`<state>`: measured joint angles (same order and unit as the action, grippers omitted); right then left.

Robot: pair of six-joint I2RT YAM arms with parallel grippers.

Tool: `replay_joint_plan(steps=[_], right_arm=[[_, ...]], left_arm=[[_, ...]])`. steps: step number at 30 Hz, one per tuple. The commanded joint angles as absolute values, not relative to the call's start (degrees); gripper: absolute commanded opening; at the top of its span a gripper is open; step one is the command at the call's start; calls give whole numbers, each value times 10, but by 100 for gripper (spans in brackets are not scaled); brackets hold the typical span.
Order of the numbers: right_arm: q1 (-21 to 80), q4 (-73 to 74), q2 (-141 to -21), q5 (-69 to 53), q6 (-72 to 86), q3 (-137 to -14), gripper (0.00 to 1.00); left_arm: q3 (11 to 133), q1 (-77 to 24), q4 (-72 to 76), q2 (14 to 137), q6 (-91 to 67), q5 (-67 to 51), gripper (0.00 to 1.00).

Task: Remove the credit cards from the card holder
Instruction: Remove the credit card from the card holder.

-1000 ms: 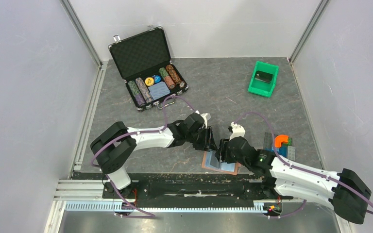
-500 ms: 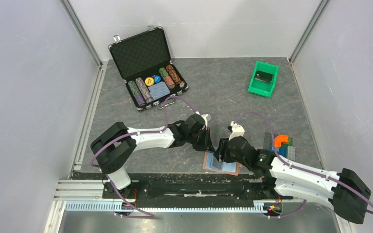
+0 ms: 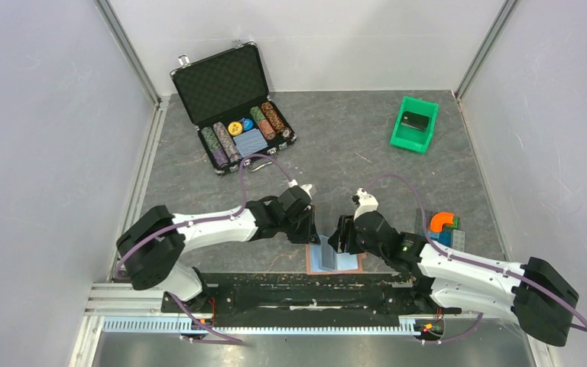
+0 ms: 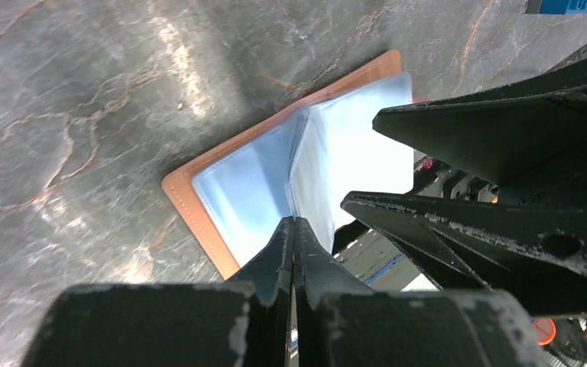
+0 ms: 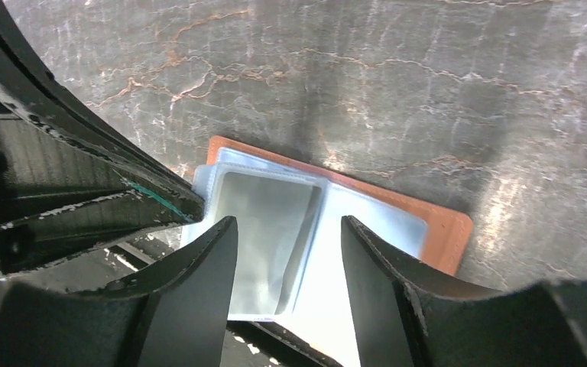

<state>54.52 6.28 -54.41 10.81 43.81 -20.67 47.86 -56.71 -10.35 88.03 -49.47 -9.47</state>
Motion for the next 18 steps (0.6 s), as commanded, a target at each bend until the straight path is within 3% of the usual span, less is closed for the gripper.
replay_joint_plan(steps=[1, 18], right_arm=[[547, 13, -559, 77, 431, -238, 55], [606, -22, -657, 71, 421, -309, 58]], left_arm=[[452, -555, -114, 829, -519, -50, 2], [409, -481, -79, 757, -492, -76, 2]])
